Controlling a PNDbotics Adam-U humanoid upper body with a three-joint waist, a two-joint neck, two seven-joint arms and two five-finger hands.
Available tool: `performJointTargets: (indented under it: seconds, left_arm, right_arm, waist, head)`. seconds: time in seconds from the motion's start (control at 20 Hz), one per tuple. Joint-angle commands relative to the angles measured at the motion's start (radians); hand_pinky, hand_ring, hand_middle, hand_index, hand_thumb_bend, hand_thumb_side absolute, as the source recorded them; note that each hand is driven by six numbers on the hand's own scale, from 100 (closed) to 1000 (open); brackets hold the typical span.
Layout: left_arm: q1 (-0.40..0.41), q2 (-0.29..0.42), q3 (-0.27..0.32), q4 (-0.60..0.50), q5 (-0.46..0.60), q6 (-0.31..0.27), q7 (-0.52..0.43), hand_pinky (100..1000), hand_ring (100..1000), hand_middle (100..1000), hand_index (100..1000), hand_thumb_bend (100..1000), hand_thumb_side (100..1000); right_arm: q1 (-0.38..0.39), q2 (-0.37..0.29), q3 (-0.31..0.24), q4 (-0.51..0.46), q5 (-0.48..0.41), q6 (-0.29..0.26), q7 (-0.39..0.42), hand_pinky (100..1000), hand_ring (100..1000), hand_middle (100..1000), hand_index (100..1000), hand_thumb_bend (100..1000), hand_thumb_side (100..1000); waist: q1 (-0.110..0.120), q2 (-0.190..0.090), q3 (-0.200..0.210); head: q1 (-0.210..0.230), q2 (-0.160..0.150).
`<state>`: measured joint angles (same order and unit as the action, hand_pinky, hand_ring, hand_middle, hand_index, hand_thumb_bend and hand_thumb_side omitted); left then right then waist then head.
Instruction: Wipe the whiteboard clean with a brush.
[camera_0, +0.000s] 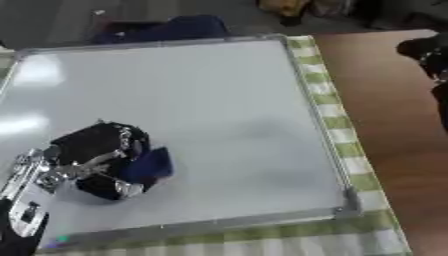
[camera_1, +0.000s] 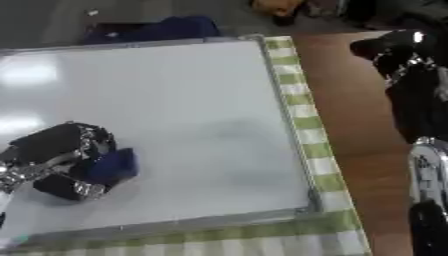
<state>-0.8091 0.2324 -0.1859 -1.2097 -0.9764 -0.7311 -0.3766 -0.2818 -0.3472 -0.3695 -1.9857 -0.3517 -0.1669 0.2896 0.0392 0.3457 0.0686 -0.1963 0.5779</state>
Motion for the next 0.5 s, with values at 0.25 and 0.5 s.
performJointTargets:
  seconds: [0.25, 0.5]
  left_arm:
    - [-0.017, 0.005, 0.005, -0.007, -0.013, -0.121, -0.1, 645, 683, 551, 110, 409, 587]
    - [-0.018, 0.005, 0.006, -0.012, -0.026, -0.126, -0.076, 646, 683, 548, 112, 413, 595]
  right_arm:
    - [-0.009, -0.012, -0.007, -0.014, 0.01, -0.001, 0.012, 825, 721, 535, 631, 426, 819]
    - [-0.01, -0.011, -0.007, -0.014, 0.01, -0.001, 0.015, 826, 721, 535, 631, 428, 822]
  waist:
    - [-0.004, -0.012, -0.003]
    - [-0.005, -0.011, -0.003]
  head:
    - [-0.001, -0.013]
    - [-0.002, -0.015]
